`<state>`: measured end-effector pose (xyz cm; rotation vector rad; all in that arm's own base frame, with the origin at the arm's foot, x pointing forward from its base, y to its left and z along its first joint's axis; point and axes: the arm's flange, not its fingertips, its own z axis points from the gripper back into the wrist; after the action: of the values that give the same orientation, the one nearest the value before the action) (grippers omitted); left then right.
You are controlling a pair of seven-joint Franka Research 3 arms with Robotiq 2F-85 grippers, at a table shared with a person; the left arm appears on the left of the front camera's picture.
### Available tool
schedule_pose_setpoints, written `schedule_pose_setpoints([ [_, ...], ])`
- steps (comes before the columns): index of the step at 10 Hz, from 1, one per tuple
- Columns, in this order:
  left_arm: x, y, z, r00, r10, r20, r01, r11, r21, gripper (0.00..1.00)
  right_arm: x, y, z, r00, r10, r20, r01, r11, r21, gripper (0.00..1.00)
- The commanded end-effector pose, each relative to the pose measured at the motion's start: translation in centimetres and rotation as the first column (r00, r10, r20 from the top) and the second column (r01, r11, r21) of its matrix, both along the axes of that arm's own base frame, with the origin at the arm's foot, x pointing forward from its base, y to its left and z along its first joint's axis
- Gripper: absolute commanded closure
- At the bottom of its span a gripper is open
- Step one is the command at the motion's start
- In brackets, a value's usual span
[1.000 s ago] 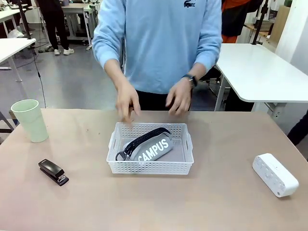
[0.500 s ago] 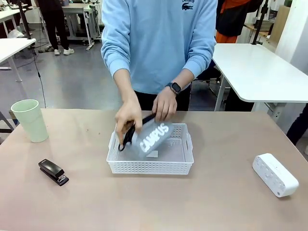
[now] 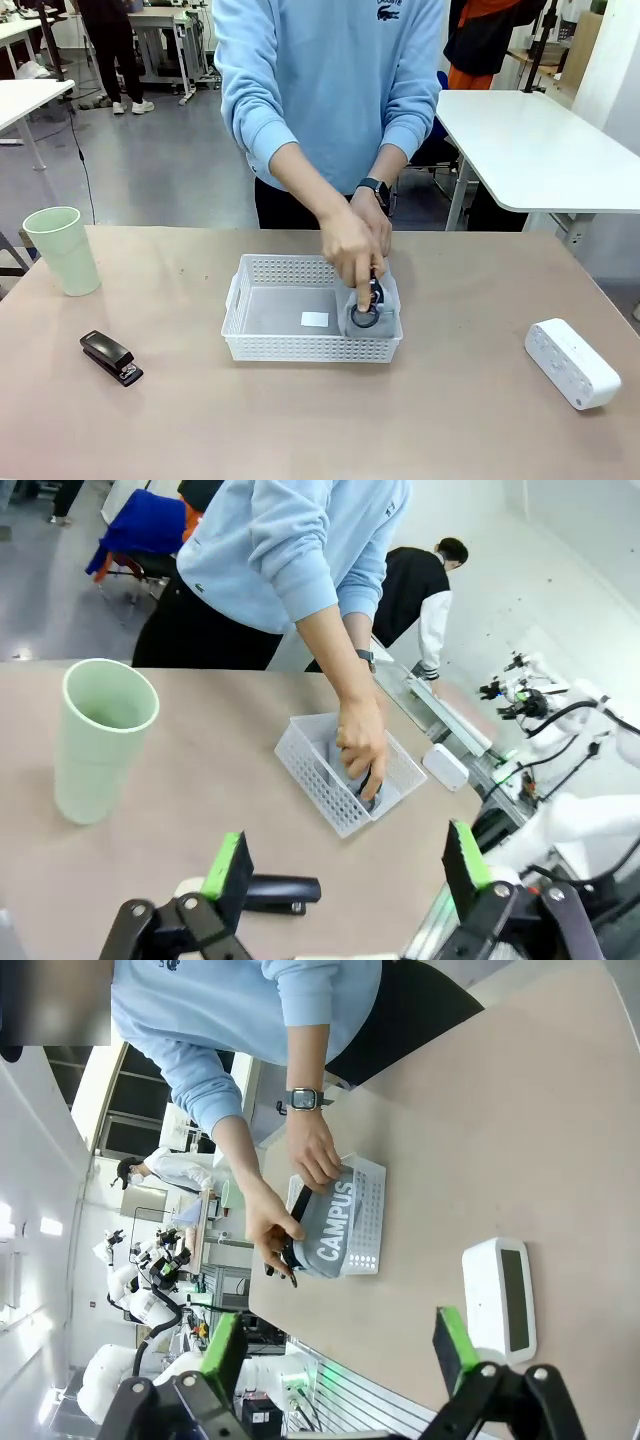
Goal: Efficiently arrange items inside the basket to fit them all.
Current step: Pick up the Digital clock and place it inside the Organizing basket.
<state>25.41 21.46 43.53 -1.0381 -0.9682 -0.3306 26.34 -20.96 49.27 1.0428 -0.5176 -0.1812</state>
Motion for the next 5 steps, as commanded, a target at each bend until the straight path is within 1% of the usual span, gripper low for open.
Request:
schedule_pose_setpoints([
  [1,0.09,-0.03,0.38,1.000,-0.001,0.021,0.001,1.000,0.009,0.00,0.19,-0.03,0.03,0.999,0.007,0.034,-0.007,1.000,0.006,0.00],
  [5,0.09,-0.03,0.38,1.000,-0.001,0.021,0.001,1.000,0.009,0.00,0.19,-0.03,0.03,0.999,0.007,0.034,-0.007,1.000,0.006,0.00],
])
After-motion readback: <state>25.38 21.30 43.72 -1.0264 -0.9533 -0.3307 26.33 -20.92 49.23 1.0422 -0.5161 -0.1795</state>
